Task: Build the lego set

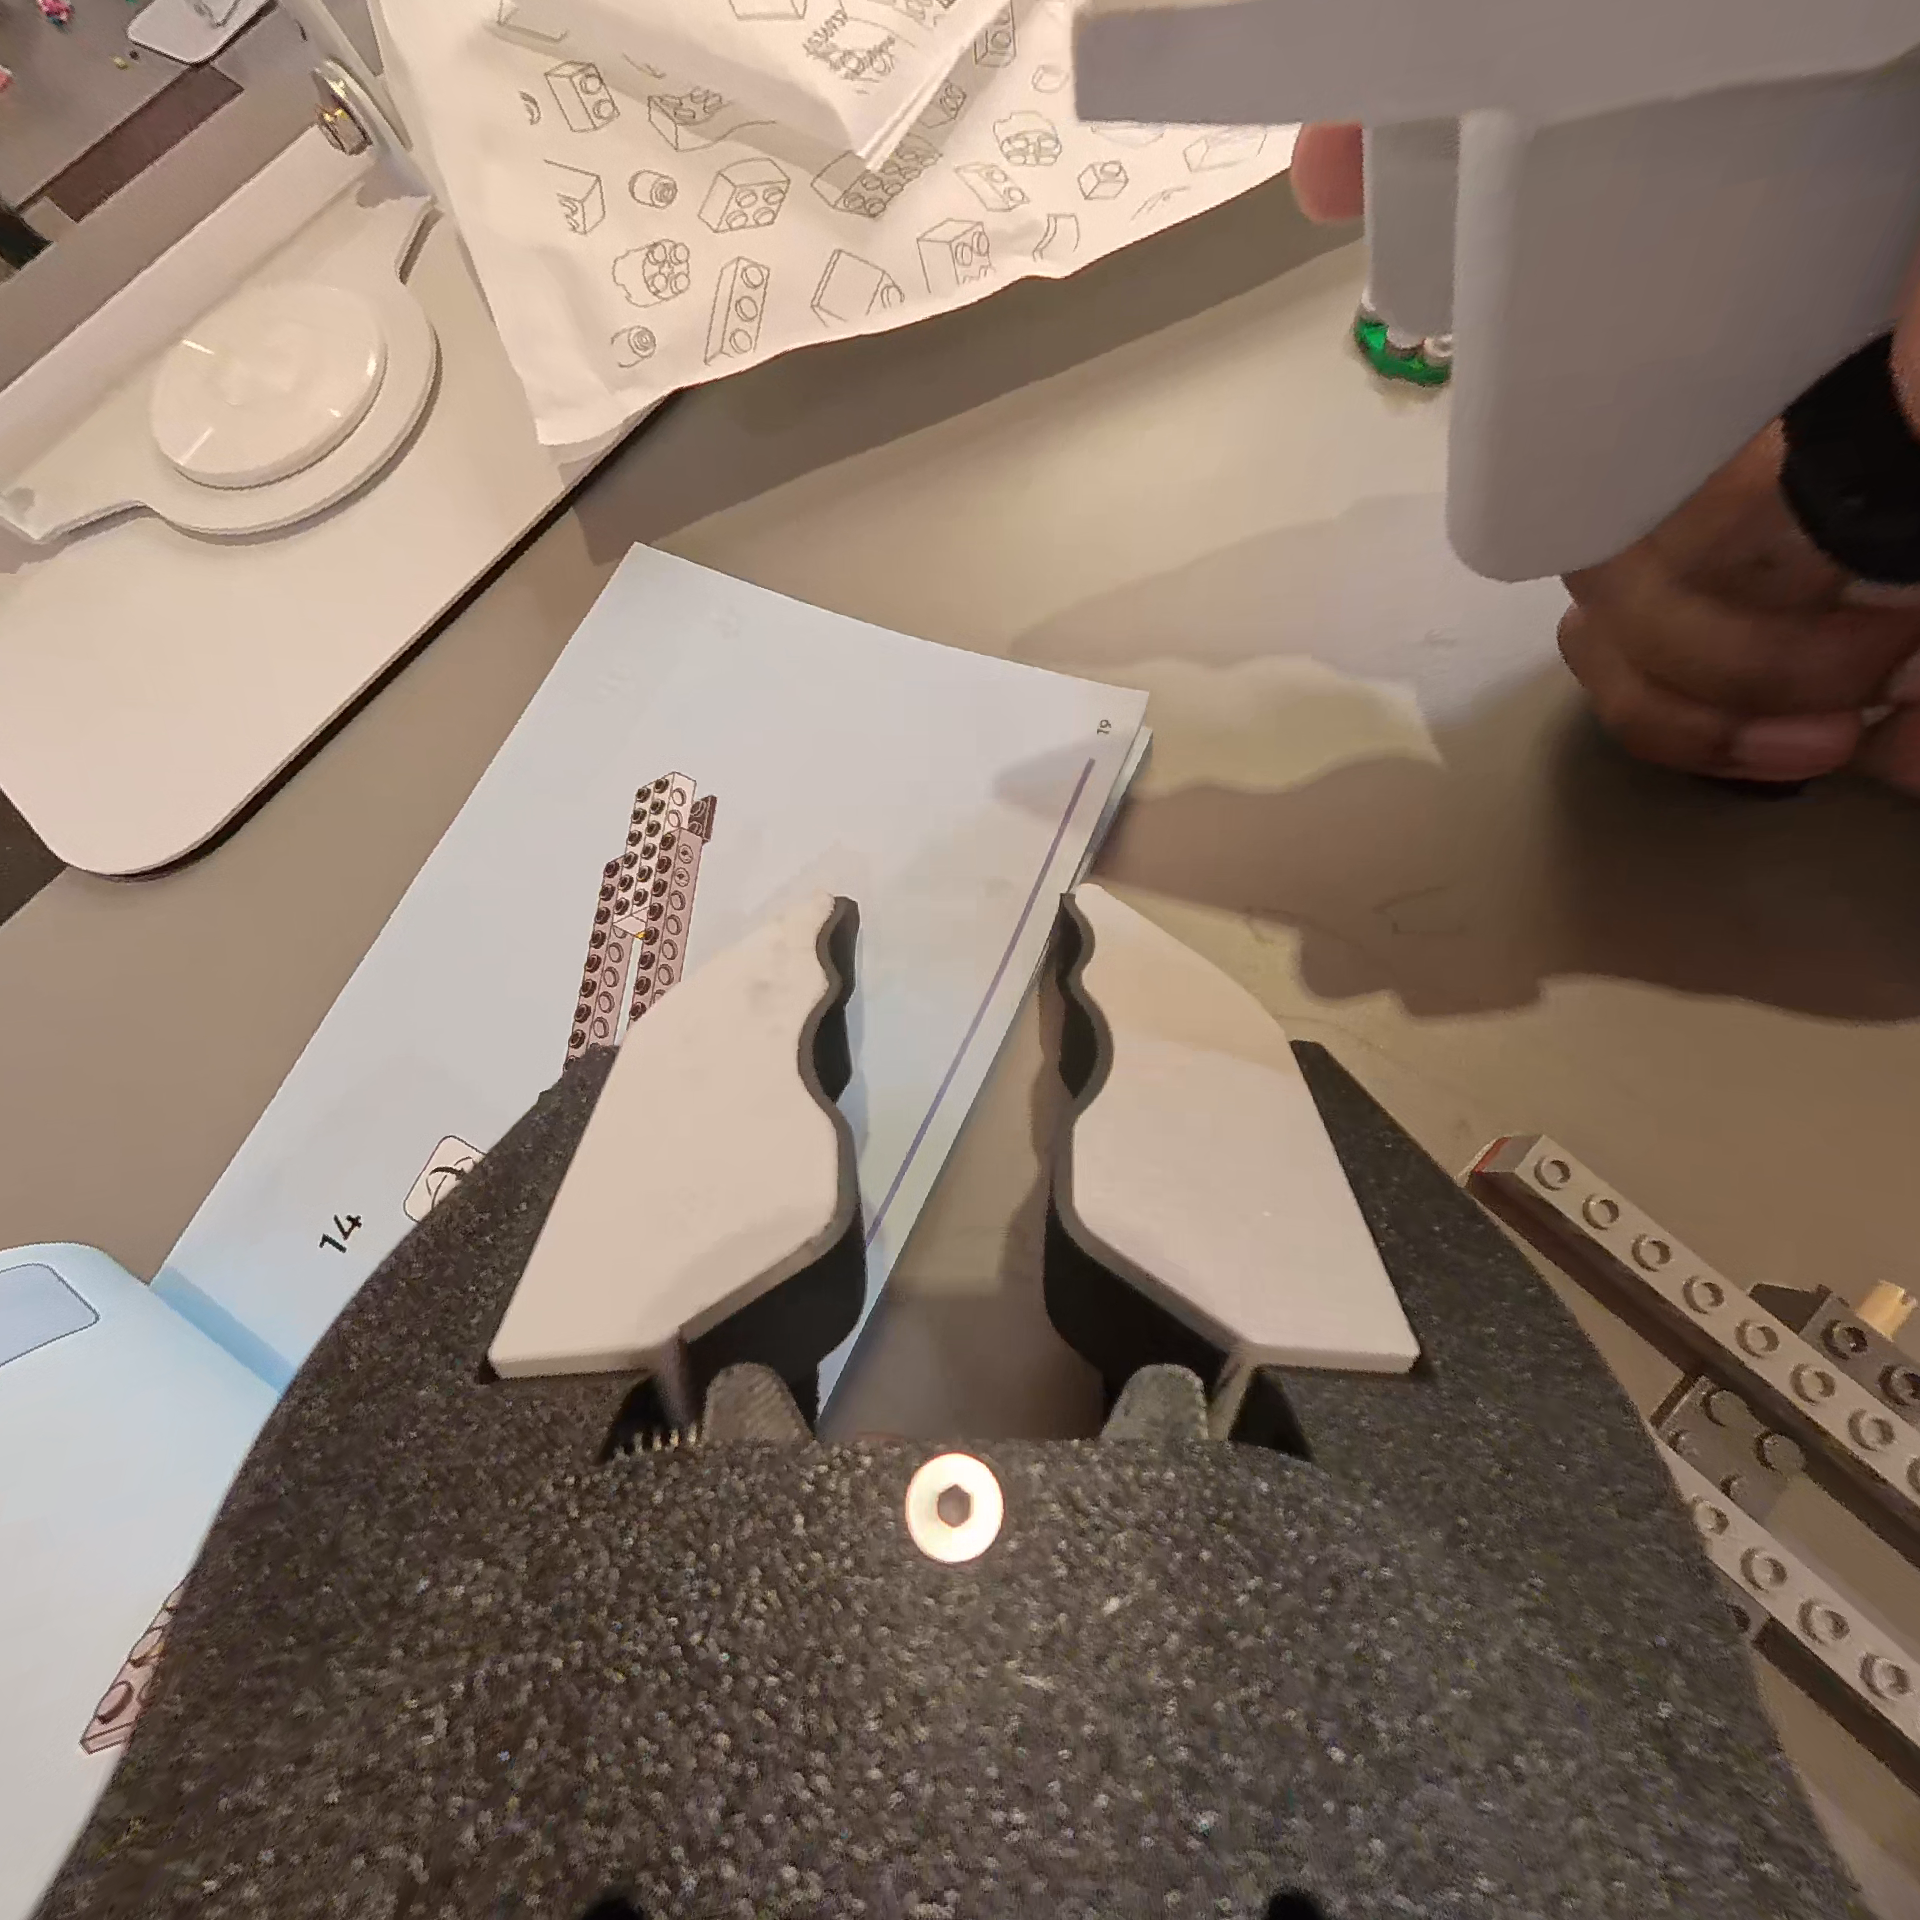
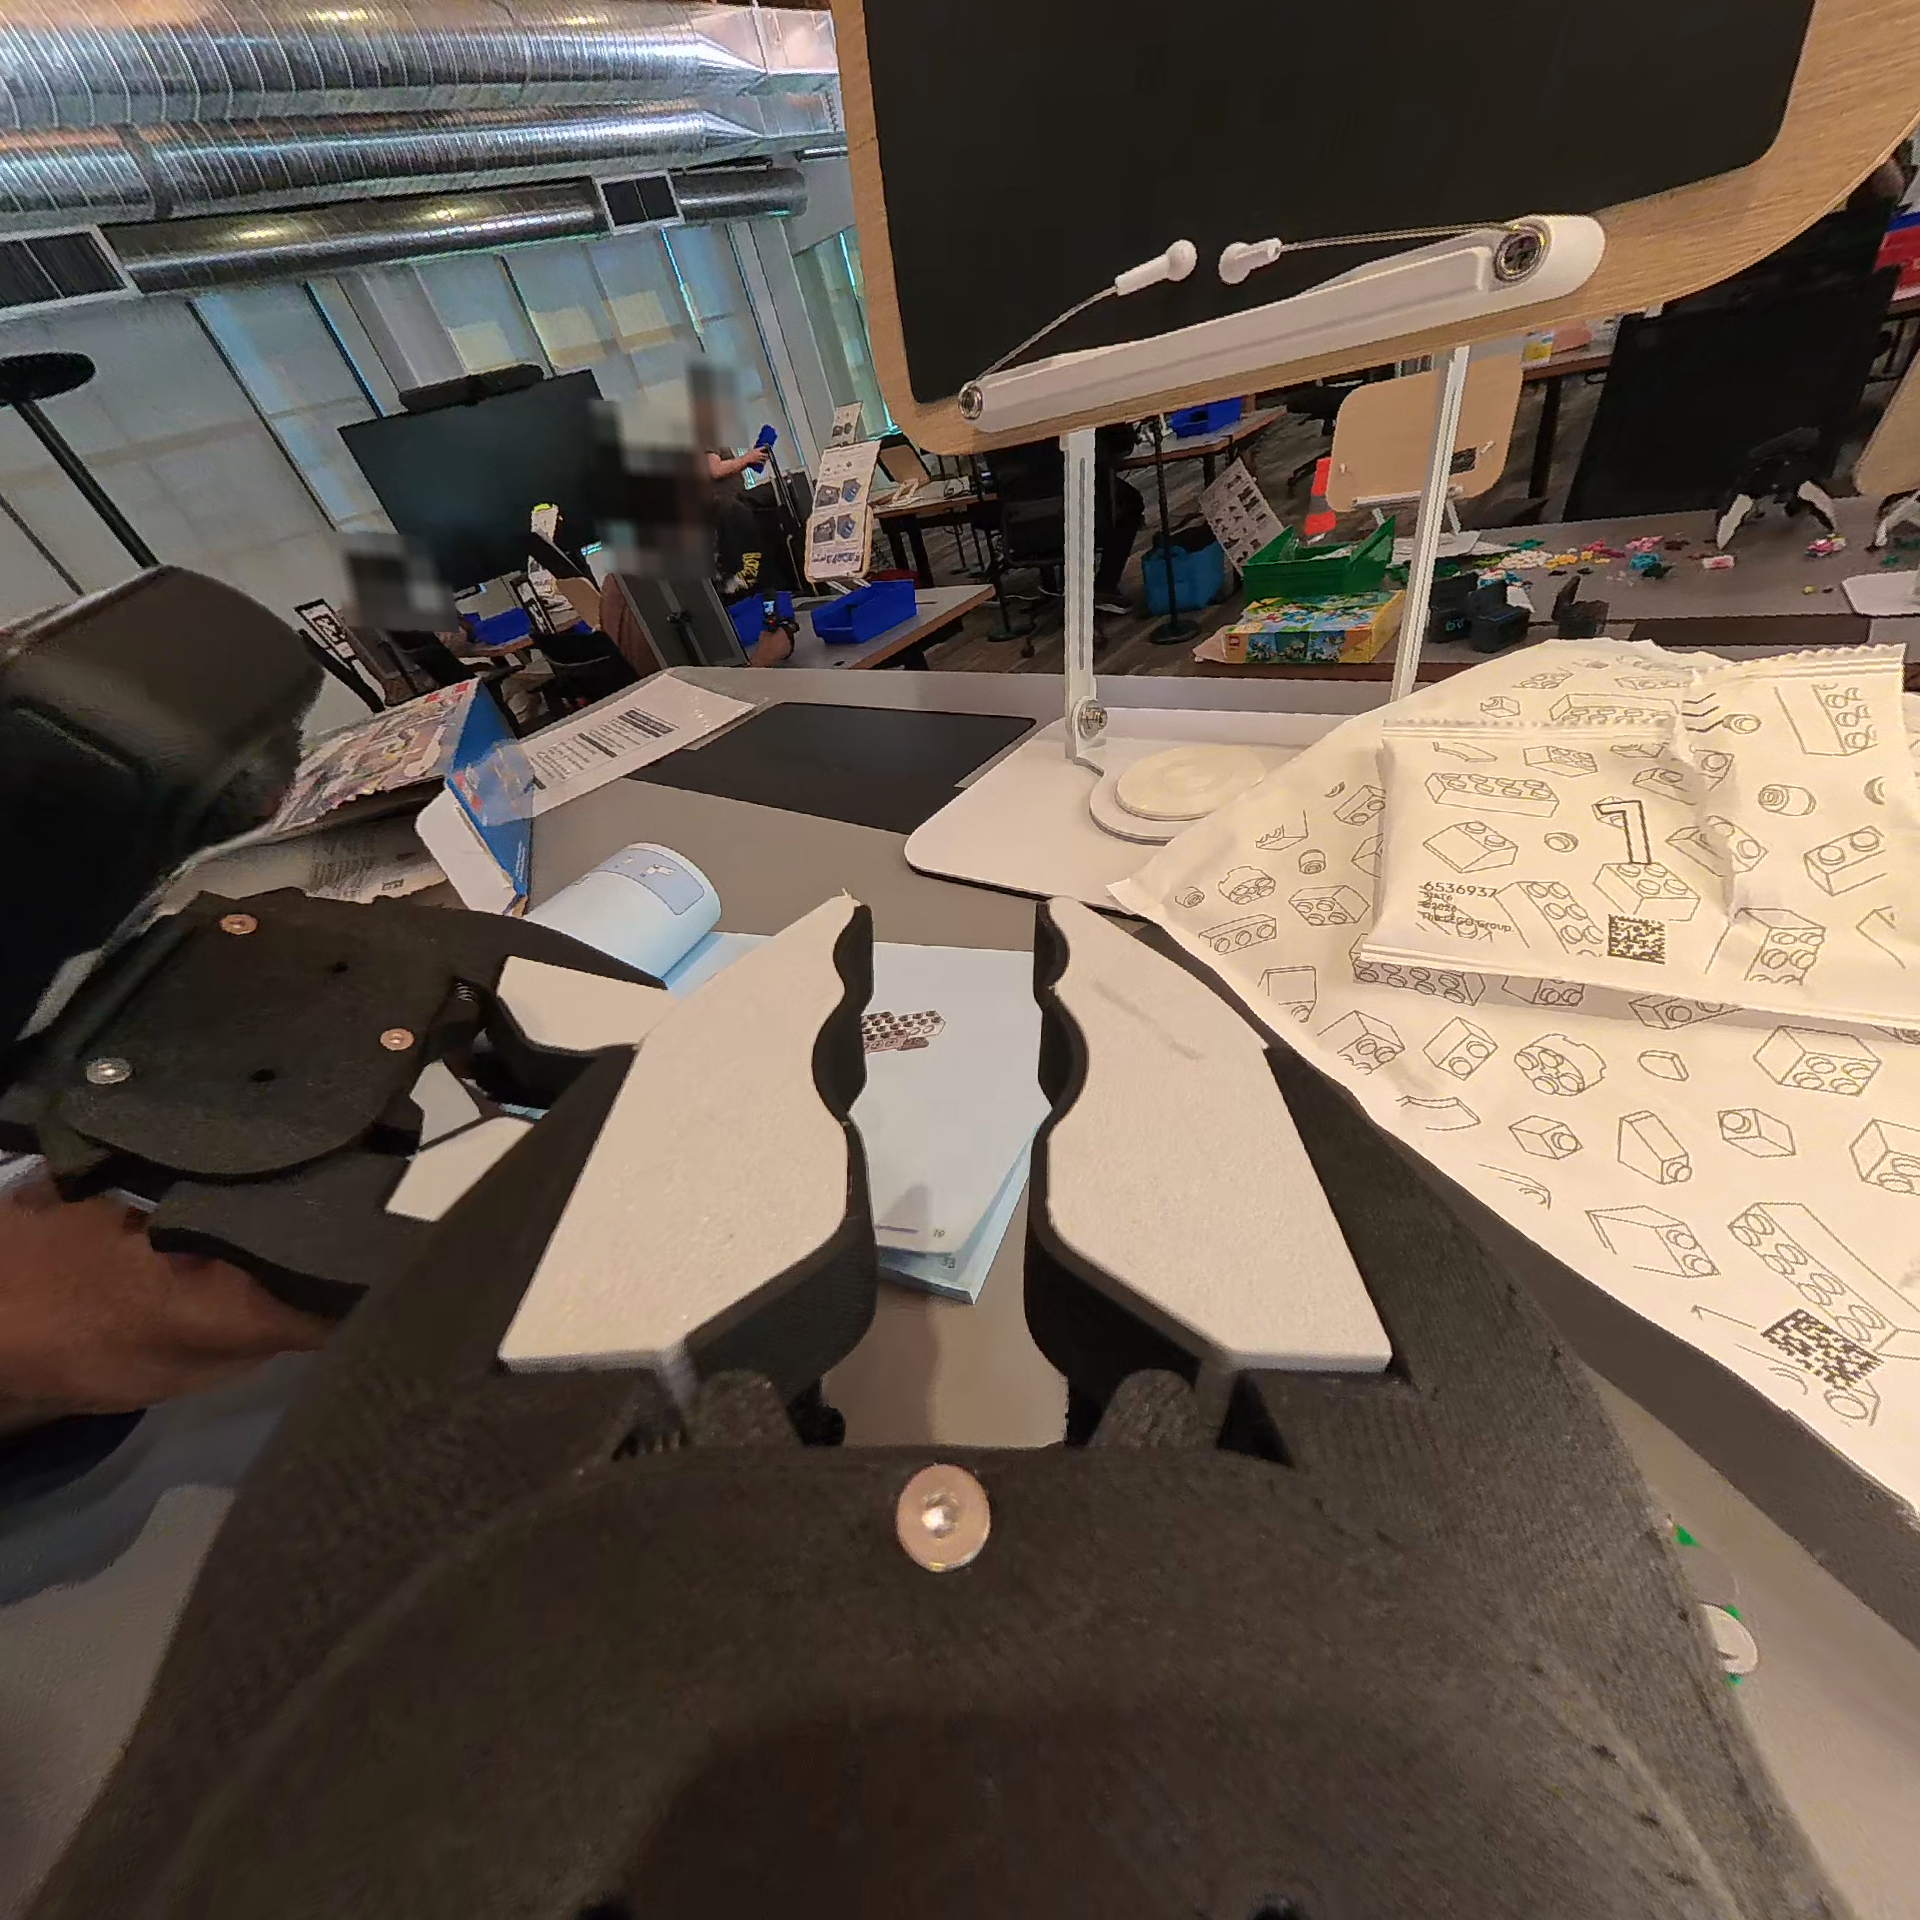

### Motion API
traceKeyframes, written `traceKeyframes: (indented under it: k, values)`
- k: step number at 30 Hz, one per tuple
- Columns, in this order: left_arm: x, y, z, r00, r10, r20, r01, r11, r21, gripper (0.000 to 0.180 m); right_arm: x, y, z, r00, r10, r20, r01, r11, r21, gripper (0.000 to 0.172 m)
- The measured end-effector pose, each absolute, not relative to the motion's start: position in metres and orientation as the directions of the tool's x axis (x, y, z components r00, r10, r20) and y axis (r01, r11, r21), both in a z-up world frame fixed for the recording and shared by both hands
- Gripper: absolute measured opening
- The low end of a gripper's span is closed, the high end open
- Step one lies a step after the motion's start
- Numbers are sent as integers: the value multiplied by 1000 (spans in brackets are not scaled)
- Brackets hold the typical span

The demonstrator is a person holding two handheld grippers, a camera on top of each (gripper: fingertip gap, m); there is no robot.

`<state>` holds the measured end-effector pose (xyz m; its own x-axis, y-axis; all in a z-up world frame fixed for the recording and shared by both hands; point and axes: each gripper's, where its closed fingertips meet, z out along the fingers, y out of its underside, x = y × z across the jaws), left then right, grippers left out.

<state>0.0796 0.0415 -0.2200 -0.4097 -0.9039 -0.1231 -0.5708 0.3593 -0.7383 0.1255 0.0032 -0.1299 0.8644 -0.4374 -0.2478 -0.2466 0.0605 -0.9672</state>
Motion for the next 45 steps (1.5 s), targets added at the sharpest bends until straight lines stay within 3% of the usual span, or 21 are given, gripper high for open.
traceKeyframes:
  k: [8,12,15,18,22,26,32,45]
  values:
    - [81,46,-215,-378,-922,-85,-566,303,-766,38,137,-1,-132,832,-480,-278,-279,72,-958,29]
    - [82,48,-212,-363,-929,-72,-559,279,-781,38,137,2,-135,805,-479,-350,-374,48,-926,30]
    - [83,49,-209,-355,-934,-50,-557,254,-790,37,136,5,-150,775,-530,-343,-446,-74,-892,29]
    - [84,52,-208,-341,-940,-25,-559,224,-798,37,147,-7,-162,752,-643,-142,-376,-243,-894,16]
    - [84,53,-207,-333,-943,-21,-558,215,-802,37,141,2,-194,779,-614,-126,-468,-436,-769,24]
    - [84,54,-206,-329,-944,-28,-551,216,-806,37,131,7,-215,743,-659,-114,-514,-453,-728,22]
    - [83,53,-206,-333,-943,-3,-557,200,-806,38,125,17,-216,797,-603,-36,-413,-500,-761,25]
    - [84,52,-197,-366,-922,128,-546,101,-832,37,115,26,-221,848,-523,-84,-405,-537,-739,27]
